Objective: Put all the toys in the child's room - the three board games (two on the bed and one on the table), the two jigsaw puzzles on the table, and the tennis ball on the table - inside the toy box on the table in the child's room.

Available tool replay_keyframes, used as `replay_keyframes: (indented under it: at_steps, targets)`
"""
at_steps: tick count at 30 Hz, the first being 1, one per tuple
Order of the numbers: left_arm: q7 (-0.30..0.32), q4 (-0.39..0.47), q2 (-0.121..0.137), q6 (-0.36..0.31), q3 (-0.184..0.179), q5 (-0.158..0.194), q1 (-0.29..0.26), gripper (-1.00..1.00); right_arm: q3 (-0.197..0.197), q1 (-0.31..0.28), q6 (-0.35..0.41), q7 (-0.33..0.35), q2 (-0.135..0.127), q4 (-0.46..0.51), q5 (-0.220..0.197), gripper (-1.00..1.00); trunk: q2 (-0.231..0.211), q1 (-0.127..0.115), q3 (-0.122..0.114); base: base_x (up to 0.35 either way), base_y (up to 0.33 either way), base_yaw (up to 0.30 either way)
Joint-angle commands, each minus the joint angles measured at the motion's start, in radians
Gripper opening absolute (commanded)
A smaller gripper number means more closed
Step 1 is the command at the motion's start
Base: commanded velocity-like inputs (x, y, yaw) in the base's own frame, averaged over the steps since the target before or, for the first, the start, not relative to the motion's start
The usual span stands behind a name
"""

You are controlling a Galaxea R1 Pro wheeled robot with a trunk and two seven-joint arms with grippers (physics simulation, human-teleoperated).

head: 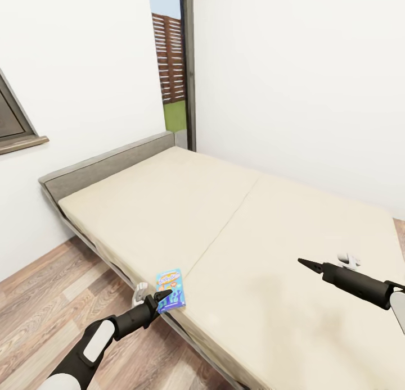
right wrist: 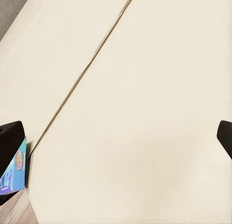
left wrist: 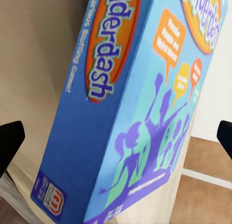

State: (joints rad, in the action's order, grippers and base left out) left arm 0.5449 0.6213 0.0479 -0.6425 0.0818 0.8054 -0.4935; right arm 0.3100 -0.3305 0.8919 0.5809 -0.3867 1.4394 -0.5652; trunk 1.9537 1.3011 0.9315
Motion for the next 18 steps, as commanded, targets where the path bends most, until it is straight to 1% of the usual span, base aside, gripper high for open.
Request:
replay_keyframes:
  at_steps: [1,18]
  targets:
    - [0.001,0.000,0.000,-0.007,0.003,0.003,0.000,1.00,0.001,-0.001,0.006,0.004,0.000,0.000,0.001,1.00,0.000,0.000,0.001,0.000,0.000,-0.039]
    - [0.001,0.000,0.000,-0.009,0.003,0.002,0.000,1.00,0.001,-0.001,0.007,0.004,0.000,0.000,0.001,1.00,0.000,0.000,0.001,0.000,0.000,-0.013]
